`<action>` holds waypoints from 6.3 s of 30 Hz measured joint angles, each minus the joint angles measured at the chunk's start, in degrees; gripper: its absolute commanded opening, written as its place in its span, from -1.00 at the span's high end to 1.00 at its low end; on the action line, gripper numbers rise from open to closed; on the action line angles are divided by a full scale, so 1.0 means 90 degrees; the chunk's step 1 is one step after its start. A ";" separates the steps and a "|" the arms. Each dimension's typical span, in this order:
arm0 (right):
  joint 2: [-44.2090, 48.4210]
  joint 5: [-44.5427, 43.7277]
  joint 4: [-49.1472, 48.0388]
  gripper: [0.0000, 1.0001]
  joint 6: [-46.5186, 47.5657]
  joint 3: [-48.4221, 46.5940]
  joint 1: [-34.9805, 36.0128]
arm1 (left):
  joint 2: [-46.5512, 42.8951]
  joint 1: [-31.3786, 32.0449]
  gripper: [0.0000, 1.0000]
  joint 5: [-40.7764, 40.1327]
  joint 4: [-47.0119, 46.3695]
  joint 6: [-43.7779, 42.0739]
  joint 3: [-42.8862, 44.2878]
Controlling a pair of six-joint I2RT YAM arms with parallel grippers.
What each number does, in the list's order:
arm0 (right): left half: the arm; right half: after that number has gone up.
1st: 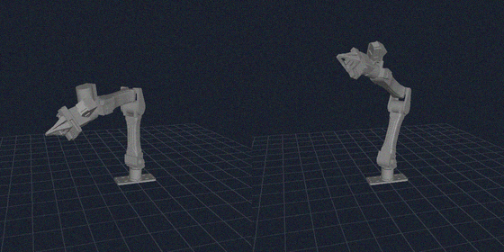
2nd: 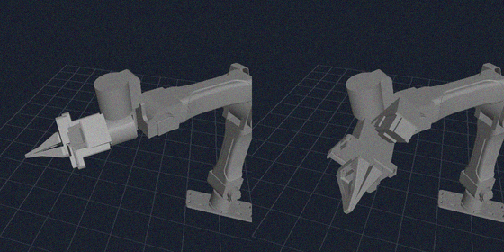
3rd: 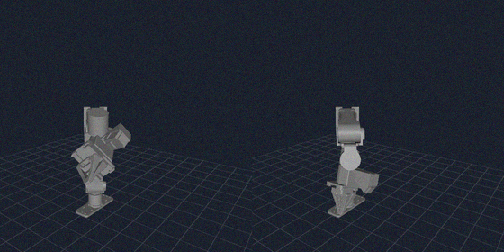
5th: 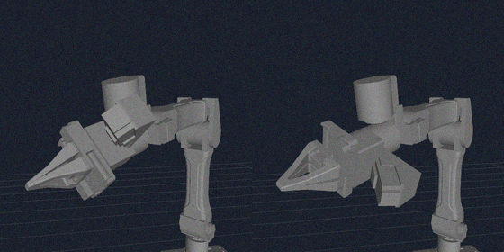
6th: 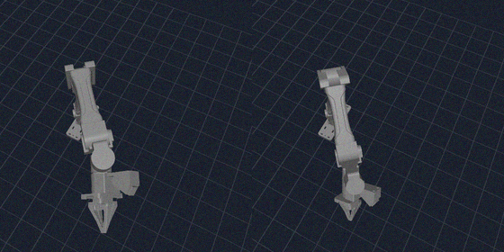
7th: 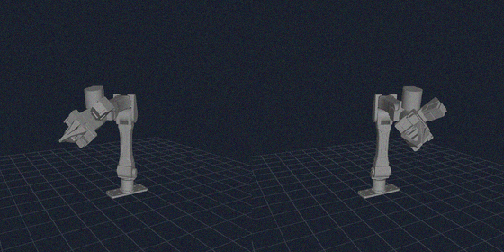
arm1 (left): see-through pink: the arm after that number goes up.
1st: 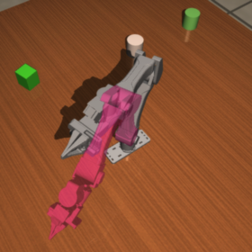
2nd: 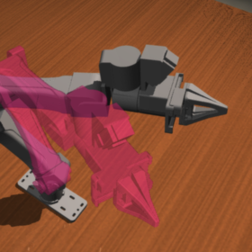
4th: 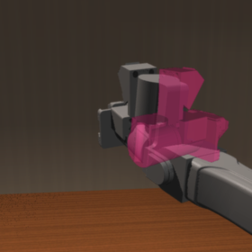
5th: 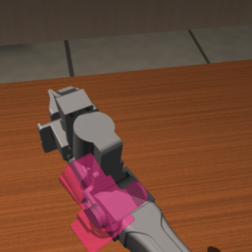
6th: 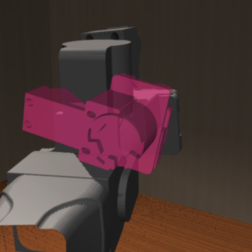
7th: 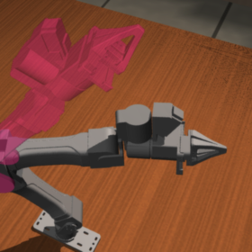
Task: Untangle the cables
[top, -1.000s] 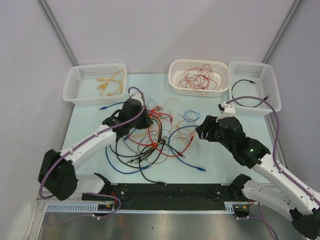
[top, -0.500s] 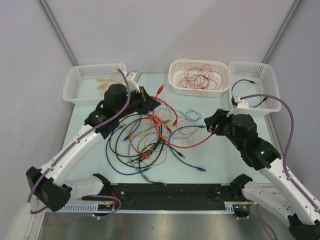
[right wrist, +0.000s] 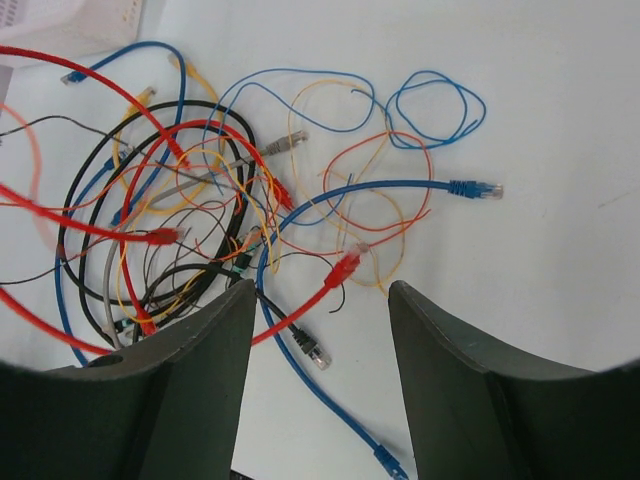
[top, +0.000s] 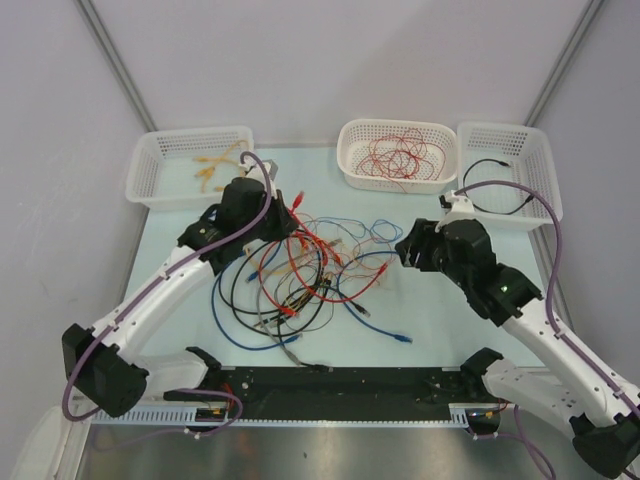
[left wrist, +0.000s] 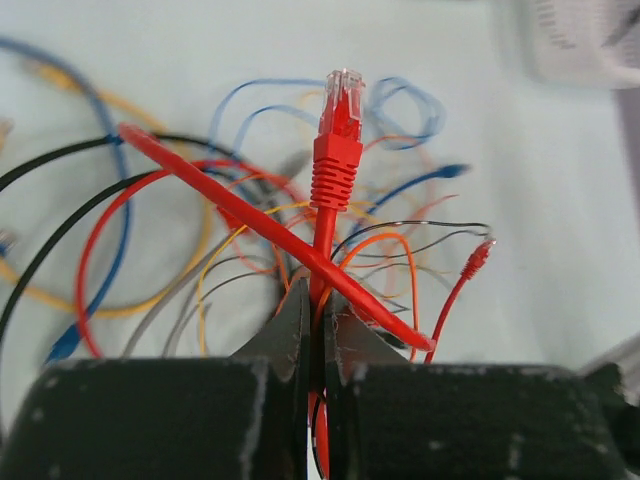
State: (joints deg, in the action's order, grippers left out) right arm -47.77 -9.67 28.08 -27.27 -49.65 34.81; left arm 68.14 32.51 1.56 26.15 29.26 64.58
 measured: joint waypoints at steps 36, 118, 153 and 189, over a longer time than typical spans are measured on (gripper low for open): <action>-0.3381 0.1183 -0.1083 -0.31 0.0653 0.0015 0.4104 | 0.0648 -0.1906 -0.99 -0.0588 0.0442 -0.0049 -0.1307; -0.2351 -0.1792 -0.1256 1.00 0.0160 -0.2858 -0.2295 | -0.0848 -0.1877 -0.96 0.1559 -0.1387 0.0544 -0.3072; -0.5671 -0.0869 -0.1972 -0.73 -0.0707 -0.4796 -0.3997 | -0.0860 -0.1727 -0.96 0.1792 -0.1506 0.0624 -0.3101; -0.3031 -0.1049 -0.1280 -0.66 0.0192 -0.0561 0.2900 | -0.0420 -0.0231 -0.99 0.0172 -0.0294 0.0763 -0.2854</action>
State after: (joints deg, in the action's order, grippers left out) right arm -75.05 -19.11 16.56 -25.54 -54.70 60.90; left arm 64.36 30.44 3.11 23.51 36.12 38.89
